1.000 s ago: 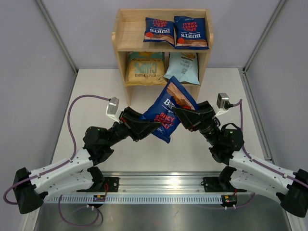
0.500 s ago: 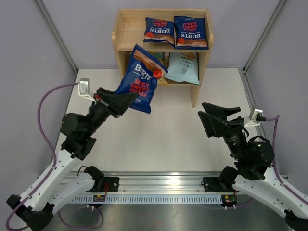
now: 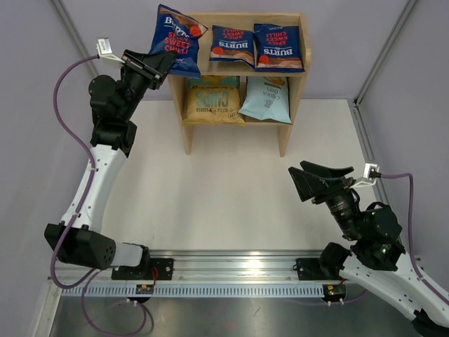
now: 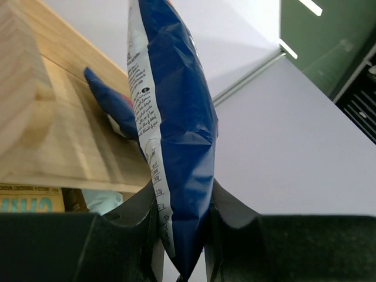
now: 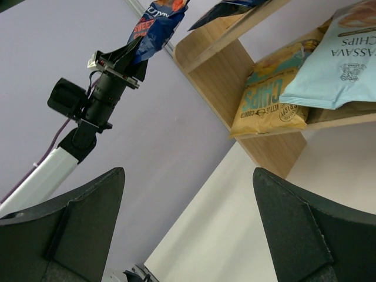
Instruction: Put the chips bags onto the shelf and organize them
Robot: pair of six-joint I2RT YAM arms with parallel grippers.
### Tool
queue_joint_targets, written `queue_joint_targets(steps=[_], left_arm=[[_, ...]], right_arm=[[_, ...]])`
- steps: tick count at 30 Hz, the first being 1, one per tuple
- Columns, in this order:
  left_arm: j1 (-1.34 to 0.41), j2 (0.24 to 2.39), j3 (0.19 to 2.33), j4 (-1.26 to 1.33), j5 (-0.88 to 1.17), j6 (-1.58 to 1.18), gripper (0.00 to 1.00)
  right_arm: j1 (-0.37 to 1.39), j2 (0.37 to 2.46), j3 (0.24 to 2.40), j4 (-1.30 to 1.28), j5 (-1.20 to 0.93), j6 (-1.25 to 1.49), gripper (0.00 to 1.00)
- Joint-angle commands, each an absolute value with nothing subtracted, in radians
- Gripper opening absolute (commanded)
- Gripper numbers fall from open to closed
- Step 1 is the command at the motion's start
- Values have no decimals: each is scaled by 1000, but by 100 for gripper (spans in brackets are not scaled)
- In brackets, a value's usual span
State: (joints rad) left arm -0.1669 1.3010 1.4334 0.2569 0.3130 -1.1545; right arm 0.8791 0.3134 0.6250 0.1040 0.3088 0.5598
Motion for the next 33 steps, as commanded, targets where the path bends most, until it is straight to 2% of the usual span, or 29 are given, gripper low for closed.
queue_joint_targets(steps=[1,10,14,23,33], left_arm=[[-153,1356,1583,239,272,-1180,2],[-153,1591,1848,105,213,-1140,3],[-153,1719,2070,-55,230,-1095,2],[-202,1724,2080,-238,107,-1039,0],[-250,1766,2112,-331,109,-1077,0]], right_arm=[[882,293,661,48,374,557,98],[884,253,664,5,408,514,99],[884,236,660,-29,416,514,99],[882,235,658,-55,448,514,99],[882,213,658,-77,466,535,100]])
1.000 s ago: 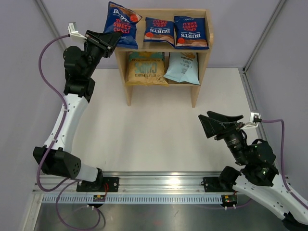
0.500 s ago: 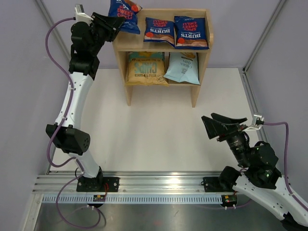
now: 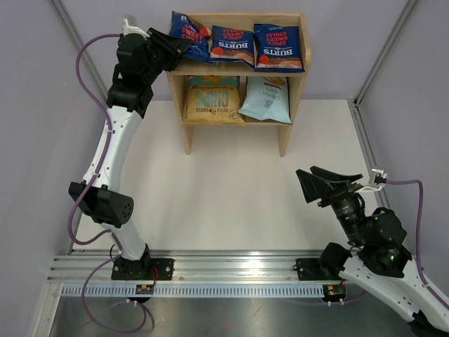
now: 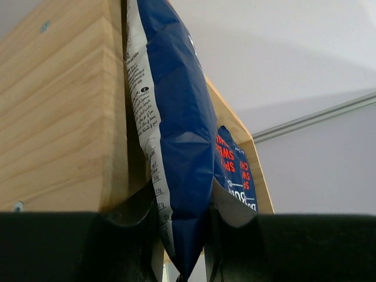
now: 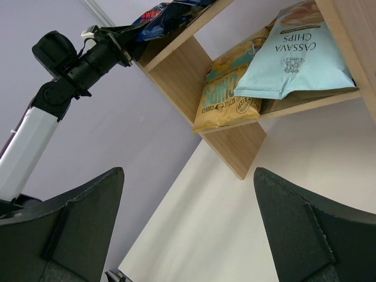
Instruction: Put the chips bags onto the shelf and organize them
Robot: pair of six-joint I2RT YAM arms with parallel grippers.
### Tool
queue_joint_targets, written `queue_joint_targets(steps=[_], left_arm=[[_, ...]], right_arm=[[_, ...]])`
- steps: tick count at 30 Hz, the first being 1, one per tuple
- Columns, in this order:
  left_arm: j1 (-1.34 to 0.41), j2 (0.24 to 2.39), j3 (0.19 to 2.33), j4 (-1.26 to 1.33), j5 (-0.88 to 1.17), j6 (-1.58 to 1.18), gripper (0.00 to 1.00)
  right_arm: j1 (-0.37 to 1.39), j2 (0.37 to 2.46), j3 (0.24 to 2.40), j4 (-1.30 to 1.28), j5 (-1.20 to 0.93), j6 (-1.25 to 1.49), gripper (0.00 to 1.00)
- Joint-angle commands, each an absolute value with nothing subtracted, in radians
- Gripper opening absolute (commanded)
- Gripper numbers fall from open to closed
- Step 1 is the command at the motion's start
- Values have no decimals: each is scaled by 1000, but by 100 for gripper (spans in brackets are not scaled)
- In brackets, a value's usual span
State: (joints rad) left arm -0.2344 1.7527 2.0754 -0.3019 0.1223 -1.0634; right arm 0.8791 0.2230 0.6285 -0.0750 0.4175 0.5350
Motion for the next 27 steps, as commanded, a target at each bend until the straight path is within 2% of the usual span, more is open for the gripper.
queue_joint_targets(steps=[1,5,8,9,10,12,16,17,23,27], left_arm=[[-252,1770,2109,-327,112,-1080,0],[-256,1786,2112,-318,130,-1109,1],[-264,1792,2115,-322,130,-1121,6],[-268,1792,2114,-342,121,-1123,9],[-270,1790,2108,-345,106,-1121,17],[-270,1773,2086,-354,92,-1117,22],[-271,1758,2089,-409,48,-1088,38],[-270,1755,2089,-431,45,-1082,49],[-272,1720,2063,-501,21,-1017,67],[-272,1700,2065,-561,5,-980,73]], right_arm=[[884,210,660,-81,471,538,99],[884,201,664,-95,474,541,100],[884,192,663,-101,485,542,100],[884,190,663,-103,486,545,99],[884,184,663,-104,486,546,99],[882,183,664,-109,488,546,99],[884,172,670,-123,495,546,99],[884,170,670,-127,497,548,99],[884,170,678,-133,497,552,99],[884,179,689,-133,491,555,100]])
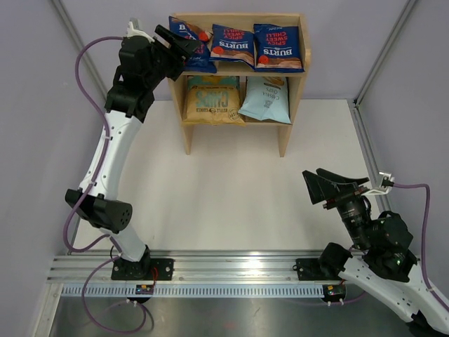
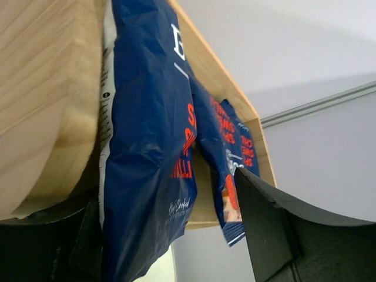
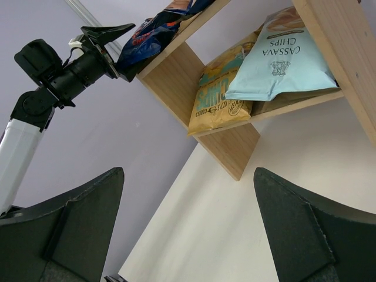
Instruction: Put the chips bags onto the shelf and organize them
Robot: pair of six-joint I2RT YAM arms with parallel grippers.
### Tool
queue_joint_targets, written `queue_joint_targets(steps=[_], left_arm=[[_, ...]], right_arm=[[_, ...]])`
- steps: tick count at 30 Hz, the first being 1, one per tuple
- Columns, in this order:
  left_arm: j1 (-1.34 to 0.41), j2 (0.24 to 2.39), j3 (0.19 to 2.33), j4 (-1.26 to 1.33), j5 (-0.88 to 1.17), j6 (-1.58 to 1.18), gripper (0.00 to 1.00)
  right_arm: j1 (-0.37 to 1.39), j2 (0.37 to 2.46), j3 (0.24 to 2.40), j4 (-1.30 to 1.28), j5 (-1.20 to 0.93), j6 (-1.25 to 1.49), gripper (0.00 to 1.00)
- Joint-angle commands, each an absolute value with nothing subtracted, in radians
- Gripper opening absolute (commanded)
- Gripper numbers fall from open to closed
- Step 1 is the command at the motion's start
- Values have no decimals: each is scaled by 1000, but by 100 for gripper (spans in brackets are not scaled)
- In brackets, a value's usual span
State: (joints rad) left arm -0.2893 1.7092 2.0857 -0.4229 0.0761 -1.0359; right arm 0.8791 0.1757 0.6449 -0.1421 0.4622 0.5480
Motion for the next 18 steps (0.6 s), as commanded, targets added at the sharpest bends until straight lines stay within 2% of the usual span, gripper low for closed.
queue_joint_targets(steps=[1,6,7,9,10,13,16,17,18], left_arm=[[-272,1692,2065,-571,5,-970,73],[-264,1693,2078,-606,20,-902,71],[-259,1715,2091,-606,41,-897,63],[-252,1742,2147,-629,83,-900,56],[-252,1755,2172,-635,92,-903,48],[-253,1779,2201,-644,115,-919,43],[-255,1756,2172,-612,107,-922,30],[-255,1753,2169,-609,106,-919,22],[-253,1753,2171,-607,109,-917,19]], right_arm=[[882,183,690,-136,489,555,99],[884,179,690,-143,486,561,99],[884,179,692,-146,485,564,99],[884,181,689,-144,483,568,100],[884,179,689,-143,486,568,99],[884,178,687,-144,485,572,99],[884,175,689,-150,485,571,99],[882,175,689,-152,486,571,99],[884,172,690,-155,485,572,99]])
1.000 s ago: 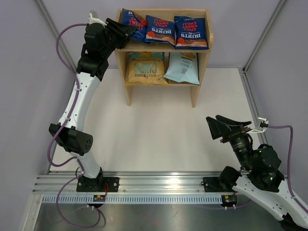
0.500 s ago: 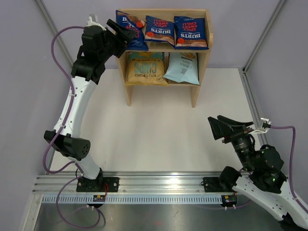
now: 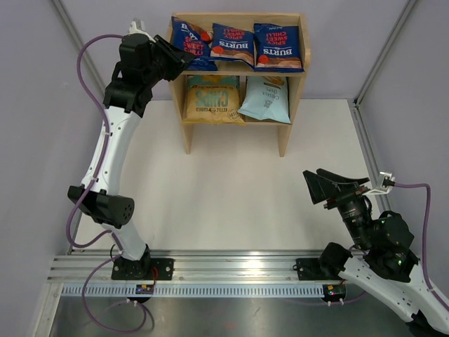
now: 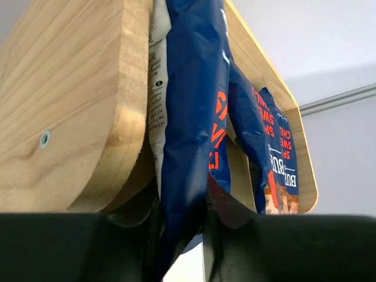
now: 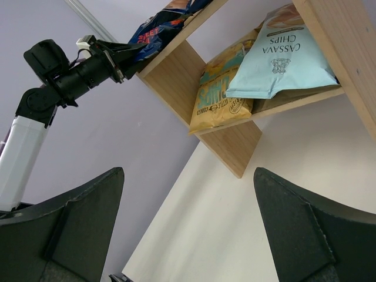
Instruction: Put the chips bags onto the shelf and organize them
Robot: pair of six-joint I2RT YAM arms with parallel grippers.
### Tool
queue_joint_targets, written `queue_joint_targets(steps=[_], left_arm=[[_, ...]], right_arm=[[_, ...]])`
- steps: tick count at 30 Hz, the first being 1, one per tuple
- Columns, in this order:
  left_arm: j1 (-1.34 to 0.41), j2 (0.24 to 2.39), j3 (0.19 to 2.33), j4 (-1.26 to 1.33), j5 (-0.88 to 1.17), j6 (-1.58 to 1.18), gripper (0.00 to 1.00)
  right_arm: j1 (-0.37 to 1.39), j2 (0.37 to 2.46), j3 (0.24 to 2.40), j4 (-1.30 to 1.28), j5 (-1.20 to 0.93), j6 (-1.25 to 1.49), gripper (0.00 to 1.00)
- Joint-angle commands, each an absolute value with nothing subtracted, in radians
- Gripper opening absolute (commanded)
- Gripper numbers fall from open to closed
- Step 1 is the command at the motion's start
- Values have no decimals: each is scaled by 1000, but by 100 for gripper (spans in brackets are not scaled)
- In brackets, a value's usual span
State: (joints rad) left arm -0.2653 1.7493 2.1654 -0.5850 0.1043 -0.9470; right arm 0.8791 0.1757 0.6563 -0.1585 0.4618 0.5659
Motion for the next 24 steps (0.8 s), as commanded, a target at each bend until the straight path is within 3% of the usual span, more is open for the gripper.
queue_joint_targets(steps=[1,14,24], left_arm=[[-253,1755,2174,-606,110,-919,17],[-242,1864,2217,-500,356,-1018,11],[-219,1784,2167,-545,230,-994,36]], right_arm=[[884,170,689,-158,483,572,99],[884,143,681,-179,491,589,99],[882,127,678,-181,486,597,99]])
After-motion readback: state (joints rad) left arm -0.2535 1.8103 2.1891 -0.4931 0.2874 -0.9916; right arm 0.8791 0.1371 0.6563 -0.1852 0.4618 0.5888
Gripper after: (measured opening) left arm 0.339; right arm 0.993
